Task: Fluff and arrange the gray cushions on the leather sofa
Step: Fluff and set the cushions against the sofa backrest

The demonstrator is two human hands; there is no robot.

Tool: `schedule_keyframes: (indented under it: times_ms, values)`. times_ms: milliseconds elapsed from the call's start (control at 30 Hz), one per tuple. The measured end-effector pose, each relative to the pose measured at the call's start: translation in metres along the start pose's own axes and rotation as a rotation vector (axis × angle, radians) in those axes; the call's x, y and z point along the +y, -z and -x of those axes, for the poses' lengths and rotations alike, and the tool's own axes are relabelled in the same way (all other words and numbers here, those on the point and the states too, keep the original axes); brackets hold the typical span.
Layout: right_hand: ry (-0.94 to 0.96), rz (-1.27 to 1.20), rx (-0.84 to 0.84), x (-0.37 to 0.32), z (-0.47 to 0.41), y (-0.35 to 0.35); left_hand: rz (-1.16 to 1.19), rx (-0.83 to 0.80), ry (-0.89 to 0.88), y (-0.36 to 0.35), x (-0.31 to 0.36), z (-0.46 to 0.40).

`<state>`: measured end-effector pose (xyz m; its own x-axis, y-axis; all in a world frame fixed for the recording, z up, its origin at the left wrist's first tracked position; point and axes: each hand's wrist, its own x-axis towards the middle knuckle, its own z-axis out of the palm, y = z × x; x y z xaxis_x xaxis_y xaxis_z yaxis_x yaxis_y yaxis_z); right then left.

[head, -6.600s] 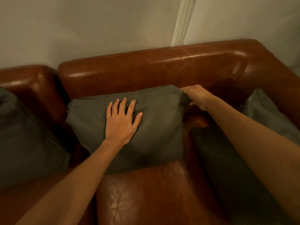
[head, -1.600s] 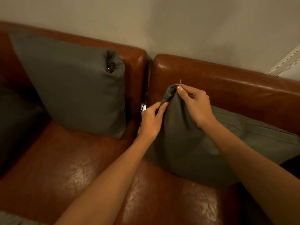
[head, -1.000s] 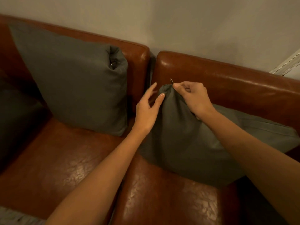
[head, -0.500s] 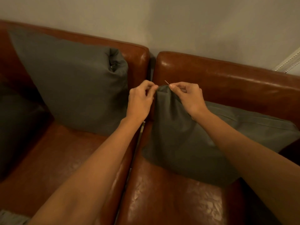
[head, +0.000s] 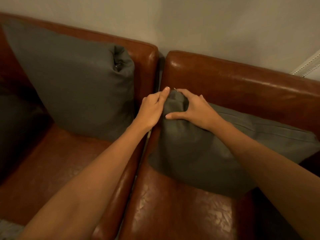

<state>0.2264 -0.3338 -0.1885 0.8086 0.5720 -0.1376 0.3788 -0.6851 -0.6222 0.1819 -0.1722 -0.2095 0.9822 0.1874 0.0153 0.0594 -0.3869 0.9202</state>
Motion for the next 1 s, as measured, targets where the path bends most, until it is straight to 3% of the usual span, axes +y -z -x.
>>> schedule_keyframes:
  times_ms: [233, 433, 567, 667, 833, 1000]
  values:
    - [0.04, -0.129, 0.265, -0.004, 0.015, 0.025, 0.14, 0.142, 0.266, 0.01, -0.019, 0.008]
    - [0.101, -0.473, 0.536, -0.016, 0.048, 0.088, -0.036, 0.042, 0.601, 0.004, -0.067, 0.032]
    - [0.12, -0.637, 0.649, -0.017, 0.082, 0.115, -0.108, 0.283, 0.568, -0.001, -0.037, 0.031]
    - [0.08, -0.679, 0.79, -0.003, 0.116, 0.127, 0.003, 0.295, 0.551, -0.002, -0.01, 0.021]
    - [-0.057, -0.758, 1.016, 0.04, 0.181, 0.143, 0.093, 0.169, 0.259, -0.02, 0.028, 0.006]
    - [-0.136, -0.8, 1.157, 0.058, 0.21, 0.174, 0.114, 0.376, 0.012, -0.041, 0.099, -0.01]
